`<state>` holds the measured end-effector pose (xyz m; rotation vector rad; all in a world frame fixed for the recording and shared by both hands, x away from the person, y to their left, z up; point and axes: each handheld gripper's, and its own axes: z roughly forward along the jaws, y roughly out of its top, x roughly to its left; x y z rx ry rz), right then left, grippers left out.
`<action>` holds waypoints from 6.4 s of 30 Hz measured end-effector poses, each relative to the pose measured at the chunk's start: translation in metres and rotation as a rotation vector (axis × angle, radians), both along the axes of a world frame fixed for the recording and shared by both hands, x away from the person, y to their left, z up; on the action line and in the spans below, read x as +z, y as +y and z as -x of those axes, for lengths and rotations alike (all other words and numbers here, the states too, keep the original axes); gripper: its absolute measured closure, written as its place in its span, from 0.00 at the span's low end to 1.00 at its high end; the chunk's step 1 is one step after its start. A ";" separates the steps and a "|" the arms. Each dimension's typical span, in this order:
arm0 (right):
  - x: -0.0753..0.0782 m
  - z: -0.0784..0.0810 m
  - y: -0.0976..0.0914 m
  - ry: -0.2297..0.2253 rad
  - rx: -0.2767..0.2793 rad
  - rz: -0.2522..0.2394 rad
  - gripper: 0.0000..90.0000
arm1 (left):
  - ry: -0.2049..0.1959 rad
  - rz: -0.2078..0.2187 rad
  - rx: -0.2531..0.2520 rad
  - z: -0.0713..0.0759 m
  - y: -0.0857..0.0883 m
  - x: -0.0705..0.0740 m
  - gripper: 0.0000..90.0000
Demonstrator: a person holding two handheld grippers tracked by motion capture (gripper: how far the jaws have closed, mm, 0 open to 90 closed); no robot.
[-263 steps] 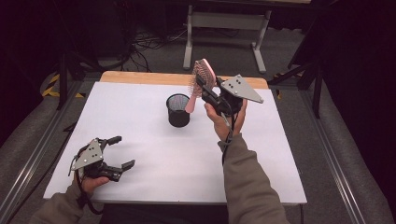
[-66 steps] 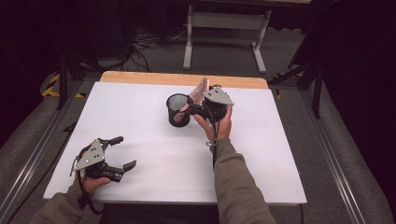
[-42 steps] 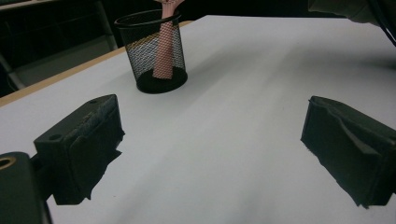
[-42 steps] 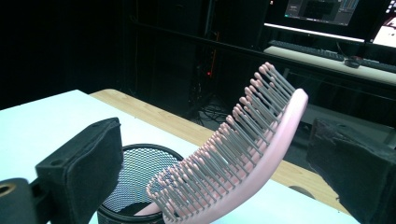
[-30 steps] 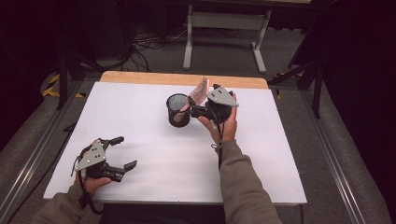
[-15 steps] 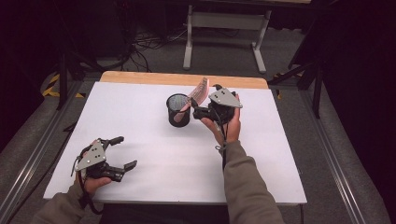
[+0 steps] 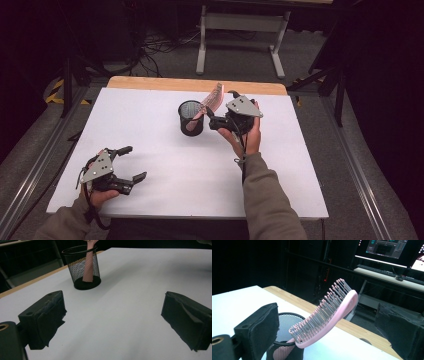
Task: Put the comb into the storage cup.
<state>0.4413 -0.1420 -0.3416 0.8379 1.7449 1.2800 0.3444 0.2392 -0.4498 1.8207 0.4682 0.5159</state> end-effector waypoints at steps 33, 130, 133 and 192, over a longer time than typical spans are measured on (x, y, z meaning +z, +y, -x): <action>0.004 0.027 -0.009 -0.035 0.025 0.052 0.06 | -0.003 -0.010 -0.003 0.000 0.000 0.000 0.07; -0.058 0.118 -0.056 -0.012 0.067 0.189 0.07 | -0.001 -0.029 -0.005 0.000 -0.003 -0.001 0.06; -0.061 0.119 -0.061 -0.007 0.064 0.185 0.07 | -0.005 -0.030 -0.008 0.001 -0.003 -0.001 0.06; -0.105 0.126 -0.102 0.046 0.017 0.155 0.04 | -0.006 -0.050 -0.001 0.002 -0.004 -0.002 0.06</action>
